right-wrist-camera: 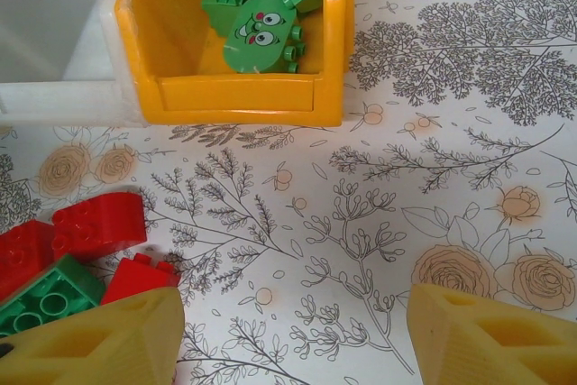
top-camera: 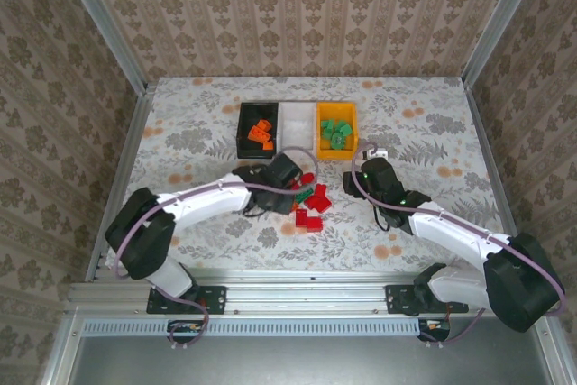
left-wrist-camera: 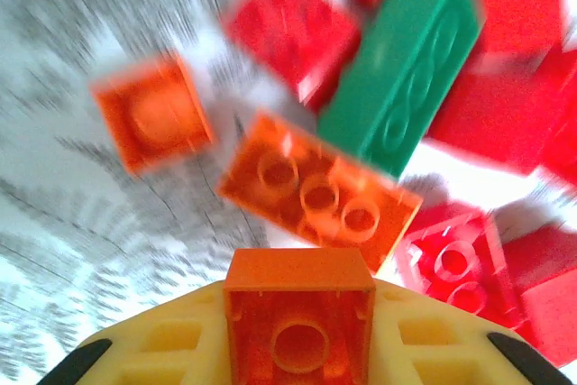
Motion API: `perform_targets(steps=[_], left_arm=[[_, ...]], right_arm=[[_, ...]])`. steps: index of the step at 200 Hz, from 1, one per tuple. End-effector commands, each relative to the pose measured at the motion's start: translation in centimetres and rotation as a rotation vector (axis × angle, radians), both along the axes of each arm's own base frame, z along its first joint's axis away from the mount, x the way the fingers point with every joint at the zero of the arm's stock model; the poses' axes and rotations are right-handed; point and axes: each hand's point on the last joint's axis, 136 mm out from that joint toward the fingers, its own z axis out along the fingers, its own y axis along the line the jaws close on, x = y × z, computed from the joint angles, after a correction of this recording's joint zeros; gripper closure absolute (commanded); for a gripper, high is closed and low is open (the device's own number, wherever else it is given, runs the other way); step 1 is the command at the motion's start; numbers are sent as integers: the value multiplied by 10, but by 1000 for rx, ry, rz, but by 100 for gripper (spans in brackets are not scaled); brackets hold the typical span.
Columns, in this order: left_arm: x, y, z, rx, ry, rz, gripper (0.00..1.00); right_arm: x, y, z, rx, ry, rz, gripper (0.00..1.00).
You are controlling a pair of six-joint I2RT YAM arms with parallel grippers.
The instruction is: Sort the legos into containers by color
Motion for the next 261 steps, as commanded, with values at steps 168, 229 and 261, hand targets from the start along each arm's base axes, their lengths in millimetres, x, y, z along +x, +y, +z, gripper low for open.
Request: perform_targets(steps=[168, 229, 261], left_arm=[[233, 47, 86, -11, -188, 316, 24], [112, 32, 65, -129, -112, 229, 27], [69, 25, 20, -94, -12, 230, 29]], right_arm=[[-2, 4, 3, 27, -7, 9, 32], [-2, 8, 1, 43, 5, 21, 32], [-2, 11, -2, 46, 12, 27, 32]])
